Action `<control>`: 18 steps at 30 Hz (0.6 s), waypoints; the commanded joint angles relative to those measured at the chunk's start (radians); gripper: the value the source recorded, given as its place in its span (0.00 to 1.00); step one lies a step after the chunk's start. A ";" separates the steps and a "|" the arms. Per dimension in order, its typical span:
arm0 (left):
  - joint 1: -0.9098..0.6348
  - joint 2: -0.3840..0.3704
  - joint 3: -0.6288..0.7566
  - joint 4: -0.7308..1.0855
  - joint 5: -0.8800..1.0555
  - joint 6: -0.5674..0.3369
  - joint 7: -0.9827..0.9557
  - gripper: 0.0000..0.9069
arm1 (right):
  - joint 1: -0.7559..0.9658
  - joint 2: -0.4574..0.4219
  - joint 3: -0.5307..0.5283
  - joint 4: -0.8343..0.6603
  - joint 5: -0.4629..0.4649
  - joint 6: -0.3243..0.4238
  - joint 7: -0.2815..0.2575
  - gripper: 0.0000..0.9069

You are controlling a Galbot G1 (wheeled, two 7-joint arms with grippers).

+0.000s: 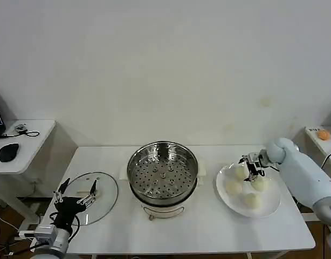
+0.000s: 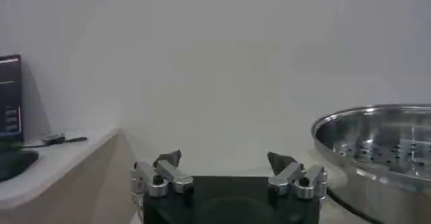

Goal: Take steamed baozi put them in steamer then cover it.

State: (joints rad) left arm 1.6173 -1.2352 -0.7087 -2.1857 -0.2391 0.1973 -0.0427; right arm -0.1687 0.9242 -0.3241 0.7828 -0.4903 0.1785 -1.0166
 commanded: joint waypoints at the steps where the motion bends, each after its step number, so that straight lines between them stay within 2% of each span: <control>1: -0.001 0.000 -0.001 0.000 0.000 0.000 -0.001 1.00 | 0.024 0.042 -0.015 -0.060 -0.042 0.005 0.005 0.92; 6: 0.004 0.002 -0.010 -0.003 0.000 0.000 -0.001 1.00 | 0.015 0.042 -0.006 -0.054 -0.051 -0.002 0.011 0.84; 8: 0.006 0.007 -0.017 -0.005 -0.001 0.000 -0.001 1.00 | 0.014 0.039 -0.003 -0.050 -0.049 -0.005 0.010 0.77; 13: 0.008 0.007 -0.023 -0.013 -0.001 0.003 -0.001 1.00 | 0.015 0.026 -0.008 -0.043 -0.048 -0.004 0.006 0.72; 18: 0.011 0.005 -0.023 -0.017 -0.001 0.003 -0.002 1.00 | 0.024 -0.011 -0.030 0.016 -0.014 -0.010 -0.011 0.72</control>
State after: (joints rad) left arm 1.6279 -1.2312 -0.7276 -2.2020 -0.2397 0.1994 -0.0432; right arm -0.1551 0.9412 -0.3355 0.7528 -0.5257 0.1731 -1.0155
